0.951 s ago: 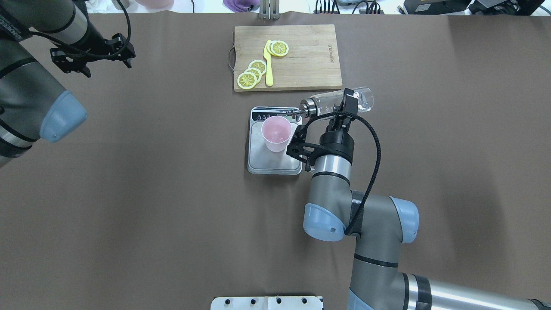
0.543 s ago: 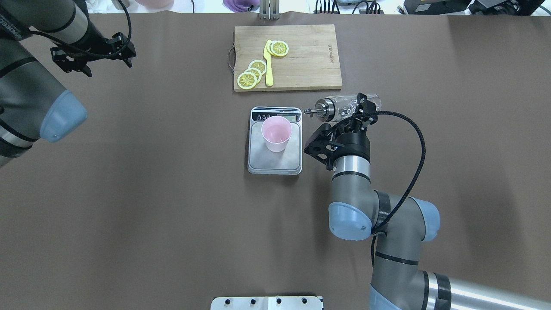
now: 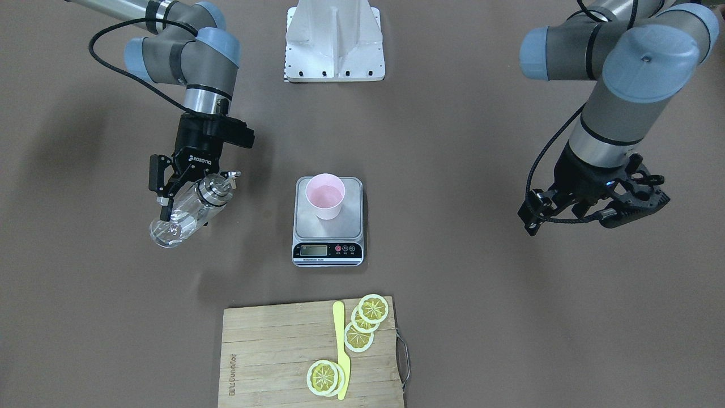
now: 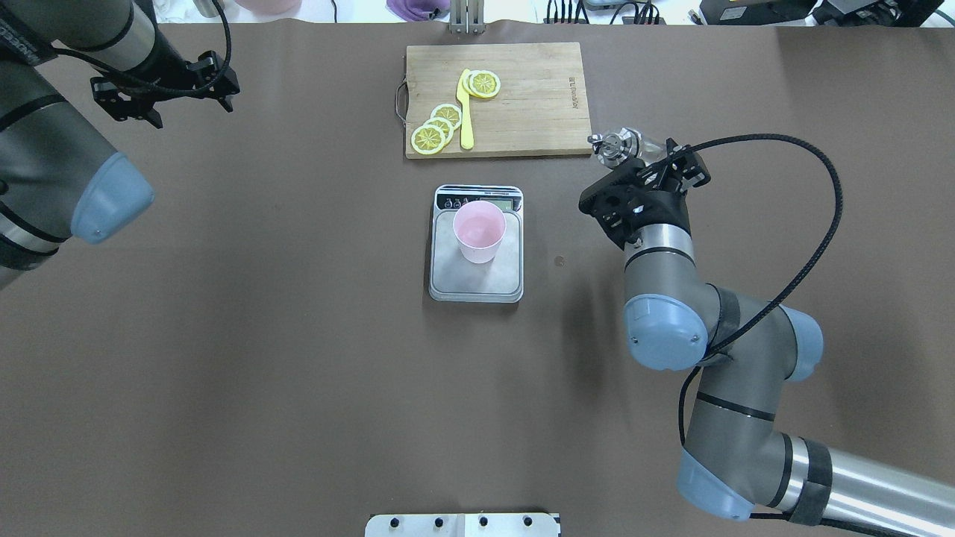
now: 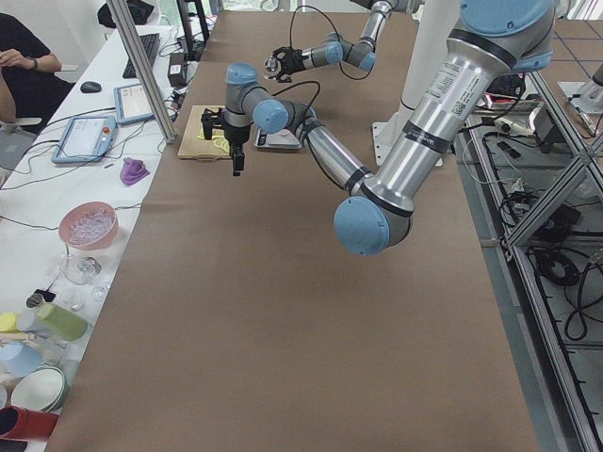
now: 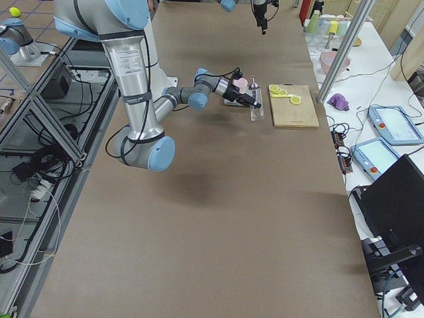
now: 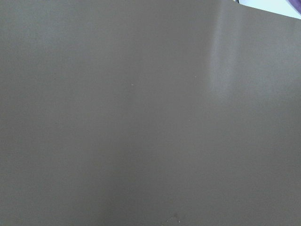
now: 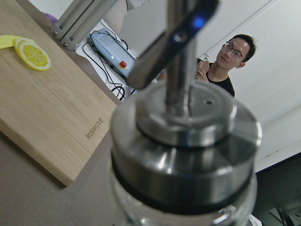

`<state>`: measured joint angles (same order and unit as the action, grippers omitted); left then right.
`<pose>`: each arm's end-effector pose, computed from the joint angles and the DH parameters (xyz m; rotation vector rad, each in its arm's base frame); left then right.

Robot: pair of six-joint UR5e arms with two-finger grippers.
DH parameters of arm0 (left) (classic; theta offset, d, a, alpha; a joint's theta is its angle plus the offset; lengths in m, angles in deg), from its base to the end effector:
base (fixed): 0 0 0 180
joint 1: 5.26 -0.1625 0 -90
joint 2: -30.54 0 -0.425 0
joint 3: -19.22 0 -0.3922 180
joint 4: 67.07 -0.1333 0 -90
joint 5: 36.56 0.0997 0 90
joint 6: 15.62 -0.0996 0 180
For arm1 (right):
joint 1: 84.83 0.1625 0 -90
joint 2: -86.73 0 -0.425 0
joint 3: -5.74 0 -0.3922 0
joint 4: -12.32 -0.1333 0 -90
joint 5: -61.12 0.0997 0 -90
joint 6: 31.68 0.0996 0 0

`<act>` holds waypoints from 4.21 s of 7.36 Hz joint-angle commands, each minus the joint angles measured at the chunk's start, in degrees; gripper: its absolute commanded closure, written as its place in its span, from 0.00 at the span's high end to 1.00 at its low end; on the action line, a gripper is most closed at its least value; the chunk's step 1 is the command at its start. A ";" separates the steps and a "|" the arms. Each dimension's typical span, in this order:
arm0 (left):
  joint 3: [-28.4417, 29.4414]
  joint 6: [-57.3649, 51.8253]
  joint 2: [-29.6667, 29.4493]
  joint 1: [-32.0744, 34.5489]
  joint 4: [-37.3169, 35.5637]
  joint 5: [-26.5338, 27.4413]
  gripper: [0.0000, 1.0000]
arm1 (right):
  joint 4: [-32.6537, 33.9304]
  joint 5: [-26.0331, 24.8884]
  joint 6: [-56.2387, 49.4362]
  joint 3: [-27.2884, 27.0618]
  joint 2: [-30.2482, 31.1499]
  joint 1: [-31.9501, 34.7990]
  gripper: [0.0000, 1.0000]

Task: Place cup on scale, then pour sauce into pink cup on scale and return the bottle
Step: 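Tilt the sauce bottle upright and carry it away from the scale, right gripper, then lower the upright sauce bottle onto the table beside the cutting board, right gripper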

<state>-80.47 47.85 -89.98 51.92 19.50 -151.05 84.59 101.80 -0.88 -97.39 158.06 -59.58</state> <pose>0.2747 -0.5957 0.2883 0.1150 0.7500 -0.3721 -0.4386 -0.4378 0.3248 1.1338 -0.0577 -0.1559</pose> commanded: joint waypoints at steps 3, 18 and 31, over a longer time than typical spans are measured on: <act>-0.24 0.52 -1.37 0.03 -0.27 0.05 0.98 | -13.04 14.05 14.01 -1.12 7.82 7.78 0.00; -0.16 0.61 -2.26 -0.06 -0.44 1.72 0.98 | -40.62 34.56 20.35 19.54 10.68 17.99 0.00; 0.19 0.69 -2.34 -0.06 -0.44 1.72 0.98 | -41.32 34.65 21.14 16.31 14.44 17.82 0.99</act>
<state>-80.34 48.47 -92.30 51.87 19.06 -149.33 43.56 136.44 20.08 -79.25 170.82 -41.63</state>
